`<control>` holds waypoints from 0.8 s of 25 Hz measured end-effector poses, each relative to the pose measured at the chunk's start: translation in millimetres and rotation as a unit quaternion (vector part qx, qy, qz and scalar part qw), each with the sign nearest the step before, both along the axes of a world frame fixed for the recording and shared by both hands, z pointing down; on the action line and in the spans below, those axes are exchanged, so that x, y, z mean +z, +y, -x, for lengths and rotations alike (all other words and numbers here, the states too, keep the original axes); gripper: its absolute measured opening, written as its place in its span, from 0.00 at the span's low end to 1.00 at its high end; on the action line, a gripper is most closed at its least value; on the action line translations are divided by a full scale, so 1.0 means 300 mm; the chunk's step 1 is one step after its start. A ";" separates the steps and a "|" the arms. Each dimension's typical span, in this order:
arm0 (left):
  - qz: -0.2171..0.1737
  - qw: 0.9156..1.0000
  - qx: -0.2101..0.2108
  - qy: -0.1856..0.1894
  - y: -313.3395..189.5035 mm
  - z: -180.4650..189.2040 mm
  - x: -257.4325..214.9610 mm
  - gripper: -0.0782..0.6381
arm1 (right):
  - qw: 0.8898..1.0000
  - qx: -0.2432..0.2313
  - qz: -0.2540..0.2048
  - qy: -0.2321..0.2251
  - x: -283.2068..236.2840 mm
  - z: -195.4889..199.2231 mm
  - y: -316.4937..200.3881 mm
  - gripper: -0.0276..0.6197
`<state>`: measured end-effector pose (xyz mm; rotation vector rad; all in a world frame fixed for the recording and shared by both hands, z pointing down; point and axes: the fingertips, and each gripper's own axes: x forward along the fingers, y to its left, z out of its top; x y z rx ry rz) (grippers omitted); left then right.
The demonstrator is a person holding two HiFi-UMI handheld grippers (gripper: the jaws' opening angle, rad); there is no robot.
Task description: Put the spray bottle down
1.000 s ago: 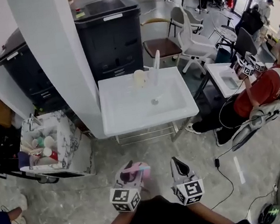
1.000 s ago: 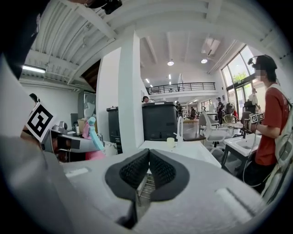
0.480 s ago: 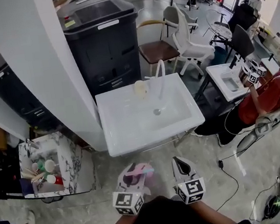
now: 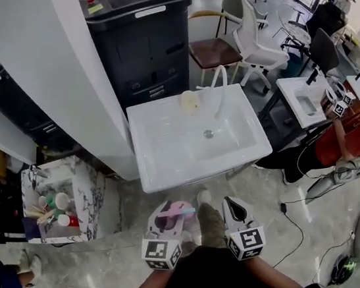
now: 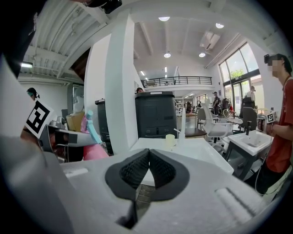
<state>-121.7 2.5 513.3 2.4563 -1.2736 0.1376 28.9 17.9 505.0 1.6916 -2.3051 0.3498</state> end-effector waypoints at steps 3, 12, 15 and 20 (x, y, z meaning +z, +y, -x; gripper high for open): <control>-0.006 1.000 -0.016 -0.009 -0.029 0.025 0.025 0.35 | 1.000 -0.015 0.004 -0.004 0.029 0.030 -0.060 0.04; -0.012 0.997 -0.069 -0.041 -0.275 0.107 0.012 0.35 | 0.999 -0.035 -0.020 -0.034 -0.010 0.038 -0.419 0.04; -0.007 0.997 -0.070 -0.045 -0.399 0.080 0.006 0.35 | 0.998 -0.047 -0.027 -0.043 -0.030 0.032 -0.522 0.04; -0.021 0.995 -0.071 -0.070 -0.615 0.007 -0.007 0.35 | 0.998 -0.042 -0.015 -0.050 -0.007 -0.039 -0.676 0.04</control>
